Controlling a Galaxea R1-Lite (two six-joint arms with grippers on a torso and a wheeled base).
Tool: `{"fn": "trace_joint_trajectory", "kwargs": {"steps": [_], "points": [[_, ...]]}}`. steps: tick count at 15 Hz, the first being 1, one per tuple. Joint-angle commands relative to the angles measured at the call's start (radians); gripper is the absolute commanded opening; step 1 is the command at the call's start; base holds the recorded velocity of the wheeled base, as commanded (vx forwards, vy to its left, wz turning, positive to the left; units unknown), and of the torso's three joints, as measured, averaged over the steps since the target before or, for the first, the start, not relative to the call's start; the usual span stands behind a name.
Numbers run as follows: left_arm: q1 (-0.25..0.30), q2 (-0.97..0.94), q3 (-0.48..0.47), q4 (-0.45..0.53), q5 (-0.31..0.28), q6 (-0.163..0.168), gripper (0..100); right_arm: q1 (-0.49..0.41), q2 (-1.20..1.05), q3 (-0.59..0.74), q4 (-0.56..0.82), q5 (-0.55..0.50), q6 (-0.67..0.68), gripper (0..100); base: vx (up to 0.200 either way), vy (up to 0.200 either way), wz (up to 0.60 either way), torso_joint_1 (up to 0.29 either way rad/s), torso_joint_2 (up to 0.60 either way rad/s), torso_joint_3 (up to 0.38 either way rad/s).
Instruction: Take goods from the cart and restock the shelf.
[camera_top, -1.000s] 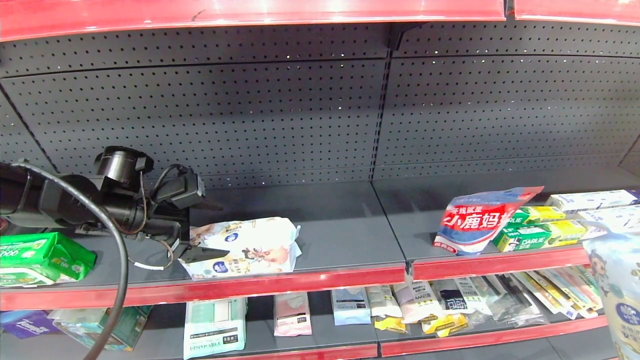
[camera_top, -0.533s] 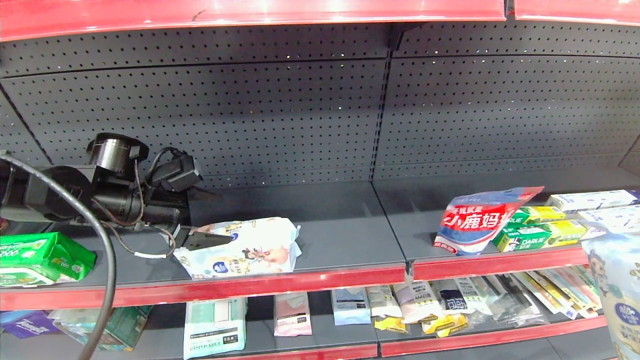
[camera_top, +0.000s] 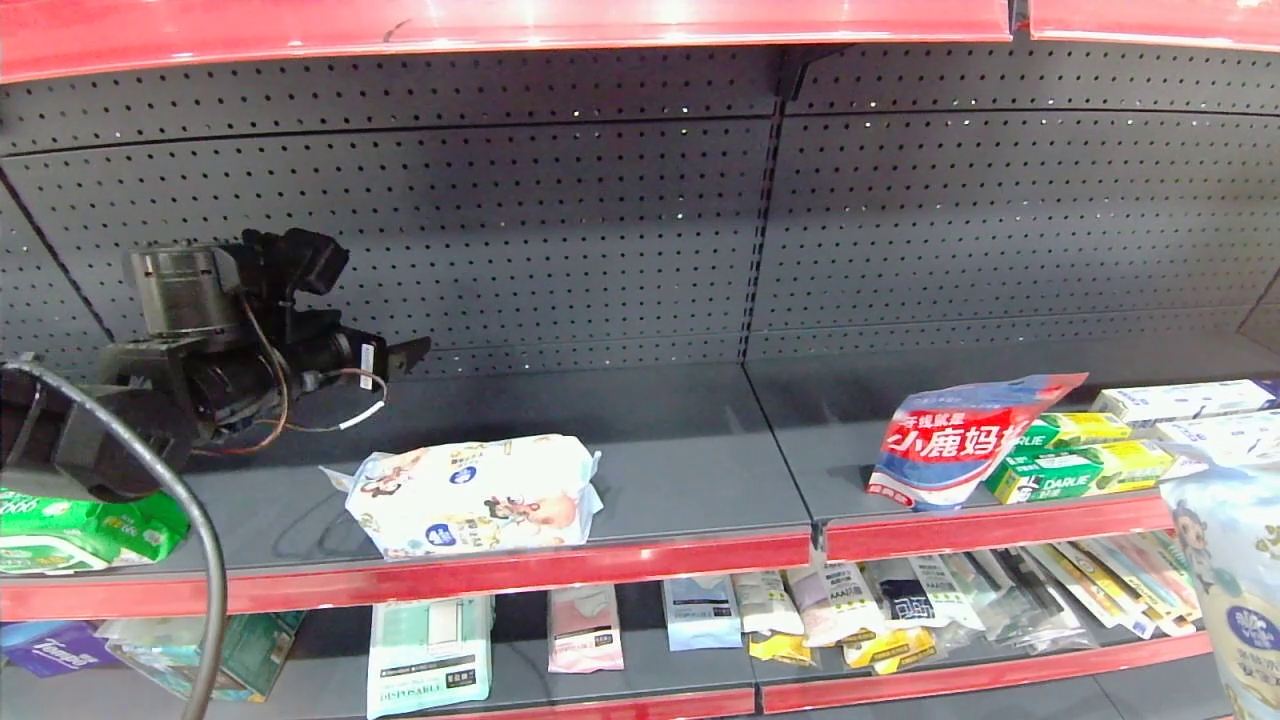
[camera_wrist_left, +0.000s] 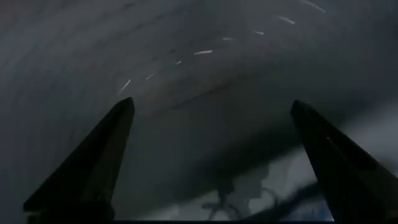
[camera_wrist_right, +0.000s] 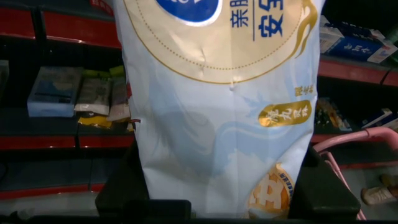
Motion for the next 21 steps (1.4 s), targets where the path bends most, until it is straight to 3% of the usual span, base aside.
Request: {"fn": "trace_joint_trajectory", "kwargs": {"steps": [1, 3, 4, 5, 6, 7, 9, 10, 11, 13, 16, 18, 21], "points": [[-0.045, -0.154, 0.143, 0.003, 0.040, -0.102, 100, -0.001, 0.017, 0.000, 0.000, -0.001, 0.000, 0, 0.000, 0.000, 0.00, 0.000, 0.00, 0.000], [-0.056, -0.323, 0.224, 0.131, 0.013, -0.133, 100, 0.000, 0.029, 0.000, 0.000, 0.002, 0.001, 0, 0.000, 0.000, 0.00, 0.000, 0.00, 0.000], [-0.050, -0.533, 0.293, 0.307, -0.079, -0.140, 100, 0.023, 0.071, -0.023, 0.000, 0.029, 0.001, 0, 0.000, 0.000, 0.00, 0.000, 0.00, 0.000], [-0.044, -0.619, 0.312, 0.392, -0.104, -0.139, 100, 0.043, 0.118, -0.060, 0.000, 0.058, 0.001, 0, 0.000, 0.000, 0.00, 0.000, 0.00, 0.000], [-0.036, -0.756, 0.338, 0.543, -0.130, -0.139, 100, 0.071, 0.223, -0.135, 0.000, 0.080, 0.001, 0, 0.000, 0.000, 0.00, 0.000, 0.00, 0.000], [-0.036, -0.823, 0.353, 0.606, -0.144, -0.139, 100, 0.083, 0.273, -0.170, 0.000, 0.089, 0.001, 0, 0.000, 0.000, 0.00, 0.000, 0.00, 0.000], [-0.039, -1.044, 0.416, 0.790, -0.179, -0.116, 100, 0.183, 0.376, -0.246, 0.003, 0.135, -0.005, 0, 0.000, 0.000, 0.00, 0.000, 0.00, 0.000], [-0.039, -1.044, 0.416, 0.790, -0.179, -0.116, 100, 0.186, 0.379, -0.246, 0.003, 0.135, -0.006, 0, 0.000, 0.000, 0.00, 0.000, 0.00, 0.000], [-0.045, -1.224, 0.433, 0.945, -0.205, -0.100, 100, 0.264, 0.445, -0.282, 0.003, 0.129, -0.023, 0, 0.000, 0.000, 0.00, 0.000, 0.00, 0.000], [-0.111, -1.412, 0.425, 1.143, -0.211, -0.076, 100, 0.287, 0.491, -0.308, 0.003, 0.132, -0.026, 0, 0.000, 0.000, 0.00, 0.000, 0.00, 0.000], [-0.188, -1.659, 0.419, 1.396, -0.211, 0.007, 100, 0.289, 0.499, -0.307, 0.003, 0.138, -0.023, 0, 0.000, 0.000, 0.00, 0.000, 0.00, 0.000], [-0.188, -1.733, 0.419, 1.468, -0.211, 0.021, 100, 0.289, 0.496, -0.301, 0.003, 0.138, -0.022, 0, 0.000, 0.000, 0.00, 0.000, 0.00, 0.000], [-0.188, -1.736, 0.427, 1.467, -0.199, 0.021, 100, 0.289, 0.499, -0.298, 0.003, 0.140, -0.023, 0, 0.000, 0.000, 0.60, 0.002, 0.00, 0.001]]}}
